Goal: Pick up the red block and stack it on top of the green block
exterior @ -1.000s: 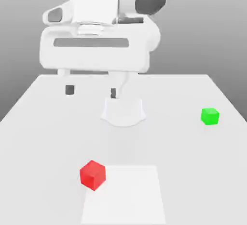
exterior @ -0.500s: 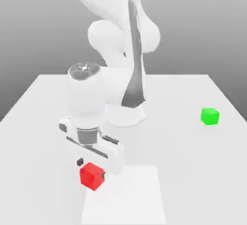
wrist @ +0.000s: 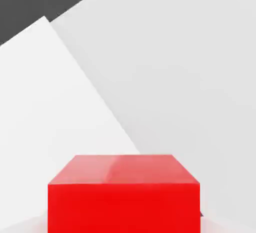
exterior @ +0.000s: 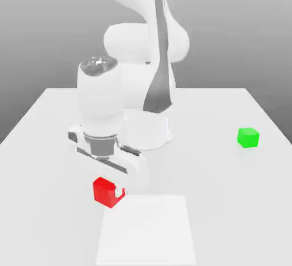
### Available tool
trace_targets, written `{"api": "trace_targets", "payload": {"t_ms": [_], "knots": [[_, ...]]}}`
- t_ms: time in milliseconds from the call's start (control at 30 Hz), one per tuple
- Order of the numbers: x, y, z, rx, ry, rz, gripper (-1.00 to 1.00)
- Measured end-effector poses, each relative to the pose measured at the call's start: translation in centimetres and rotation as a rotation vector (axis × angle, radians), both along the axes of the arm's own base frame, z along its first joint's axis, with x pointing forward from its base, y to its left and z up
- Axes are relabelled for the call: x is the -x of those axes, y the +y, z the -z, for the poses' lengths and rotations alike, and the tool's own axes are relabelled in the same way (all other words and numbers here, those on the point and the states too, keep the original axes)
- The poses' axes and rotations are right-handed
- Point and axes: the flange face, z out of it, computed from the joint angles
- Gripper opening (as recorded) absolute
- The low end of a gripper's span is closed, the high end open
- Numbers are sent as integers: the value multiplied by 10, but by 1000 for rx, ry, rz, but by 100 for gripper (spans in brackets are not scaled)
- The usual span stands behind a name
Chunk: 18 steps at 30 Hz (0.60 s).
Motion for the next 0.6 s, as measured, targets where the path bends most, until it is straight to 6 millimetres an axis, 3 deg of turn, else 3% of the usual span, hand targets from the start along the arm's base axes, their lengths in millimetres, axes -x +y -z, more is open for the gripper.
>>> {"api": "trace_targets", "payload": {"t_ms": [67,100,267,433,600], "knots": [[-1,66,-6,-8,-5,-228,-100],[1,89,-9,-11,-8,-320,-100],[30,189,-22,-24,-18,-746,-100],[89,278,-30,-28,-24,-1180,-100],[170,345,-35,-24,-23,-1616,-100]]}}
